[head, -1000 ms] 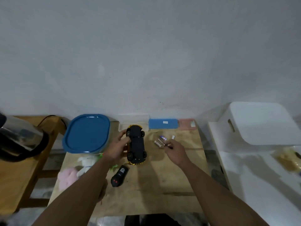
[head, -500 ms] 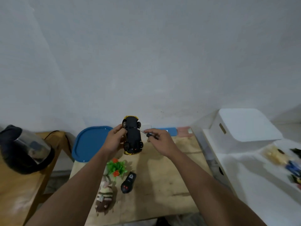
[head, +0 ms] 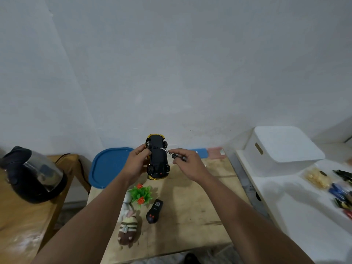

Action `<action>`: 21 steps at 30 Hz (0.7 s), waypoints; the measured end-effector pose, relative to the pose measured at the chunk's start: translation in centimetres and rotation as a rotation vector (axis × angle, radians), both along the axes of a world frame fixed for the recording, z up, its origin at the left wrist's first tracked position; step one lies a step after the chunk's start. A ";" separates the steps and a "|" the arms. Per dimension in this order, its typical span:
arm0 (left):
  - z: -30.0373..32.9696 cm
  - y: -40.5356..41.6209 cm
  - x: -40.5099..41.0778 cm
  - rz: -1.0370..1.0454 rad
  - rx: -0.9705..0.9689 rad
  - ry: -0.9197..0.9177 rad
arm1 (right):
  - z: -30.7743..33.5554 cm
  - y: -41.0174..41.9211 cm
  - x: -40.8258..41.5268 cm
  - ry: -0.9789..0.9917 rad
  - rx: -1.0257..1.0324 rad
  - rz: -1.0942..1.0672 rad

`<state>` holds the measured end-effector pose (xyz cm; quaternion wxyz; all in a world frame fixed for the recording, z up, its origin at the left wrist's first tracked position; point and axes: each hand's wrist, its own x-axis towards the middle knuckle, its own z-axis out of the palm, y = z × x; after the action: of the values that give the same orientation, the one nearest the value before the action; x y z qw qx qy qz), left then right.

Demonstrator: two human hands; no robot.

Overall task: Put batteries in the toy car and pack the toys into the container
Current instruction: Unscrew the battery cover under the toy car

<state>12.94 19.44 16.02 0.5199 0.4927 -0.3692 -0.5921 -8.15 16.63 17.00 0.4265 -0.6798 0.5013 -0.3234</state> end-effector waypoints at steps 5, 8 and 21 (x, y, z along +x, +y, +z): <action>0.1 0.2 -0.2 -0.009 -0.006 0.003 | -0.1 0.2 0.0 -0.017 -0.009 0.005; 0.3 0.3 -0.3 -0.011 -0.014 -0.004 | 0.0 0.2 0.0 -0.032 -0.004 0.000; 0.7 0.3 -0.1 0.001 -0.044 -0.050 | 0.1 -0.4 0.3 -0.042 0.000 0.011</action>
<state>12.86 19.73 16.71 0.5213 0.4962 -0.3948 -0.5711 -7.83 16.19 17.12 0.4387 -0.6757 0.4883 -0.3354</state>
